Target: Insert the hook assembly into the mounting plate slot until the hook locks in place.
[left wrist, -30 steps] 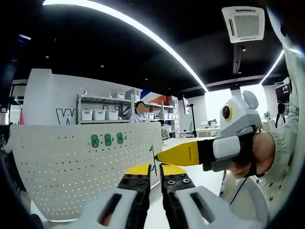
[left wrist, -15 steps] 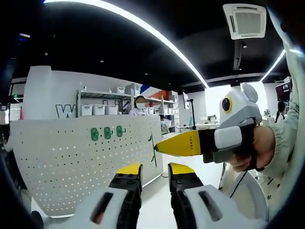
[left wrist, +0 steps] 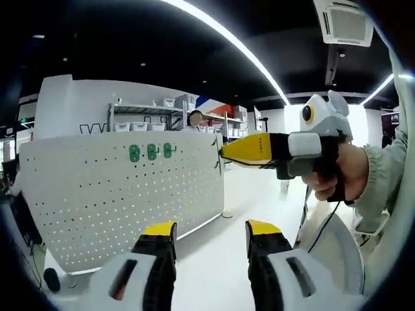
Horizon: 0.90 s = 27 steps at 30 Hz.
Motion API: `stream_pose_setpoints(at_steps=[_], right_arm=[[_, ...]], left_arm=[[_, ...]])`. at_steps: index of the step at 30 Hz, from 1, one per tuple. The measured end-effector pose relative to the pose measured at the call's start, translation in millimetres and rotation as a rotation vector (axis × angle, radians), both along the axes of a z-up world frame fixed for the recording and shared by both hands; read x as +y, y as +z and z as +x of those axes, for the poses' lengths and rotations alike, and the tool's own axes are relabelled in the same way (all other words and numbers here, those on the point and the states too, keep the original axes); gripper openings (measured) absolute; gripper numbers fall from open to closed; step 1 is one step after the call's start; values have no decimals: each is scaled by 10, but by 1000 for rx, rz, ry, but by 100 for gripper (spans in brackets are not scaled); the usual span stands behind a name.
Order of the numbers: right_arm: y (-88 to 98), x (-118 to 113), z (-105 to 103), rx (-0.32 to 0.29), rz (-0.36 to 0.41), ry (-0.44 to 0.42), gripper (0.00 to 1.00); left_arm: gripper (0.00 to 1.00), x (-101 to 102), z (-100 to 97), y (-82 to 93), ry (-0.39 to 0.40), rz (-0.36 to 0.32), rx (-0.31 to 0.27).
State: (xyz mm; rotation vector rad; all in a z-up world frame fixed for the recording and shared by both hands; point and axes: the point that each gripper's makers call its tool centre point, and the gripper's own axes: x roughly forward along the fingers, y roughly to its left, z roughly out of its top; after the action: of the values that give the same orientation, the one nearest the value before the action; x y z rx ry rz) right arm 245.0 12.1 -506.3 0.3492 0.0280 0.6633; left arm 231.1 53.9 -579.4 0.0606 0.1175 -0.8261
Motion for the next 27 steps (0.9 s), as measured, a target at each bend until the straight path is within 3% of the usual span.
stream_pose_setpoints(at_steps=[8,15,19,23,27], right_arm=[[37,-101,50,-10,0,-29,1],[75,-178,92,-32,-26,-51,1],[129,-319,177,-46,-35,-85,1],[210,-531,285,-108,-122,-166,1],[286,-712,389,-129,-143,-217,1]], left_arm=[[45,138,-116,-212,31,21,57],[45,226,-131,-159,63,13,40],[45,296,-123,-120,86,0,28],[44,379,-112,-138,114,-3,26],[44,466,-101,-173,140,-10,30]])
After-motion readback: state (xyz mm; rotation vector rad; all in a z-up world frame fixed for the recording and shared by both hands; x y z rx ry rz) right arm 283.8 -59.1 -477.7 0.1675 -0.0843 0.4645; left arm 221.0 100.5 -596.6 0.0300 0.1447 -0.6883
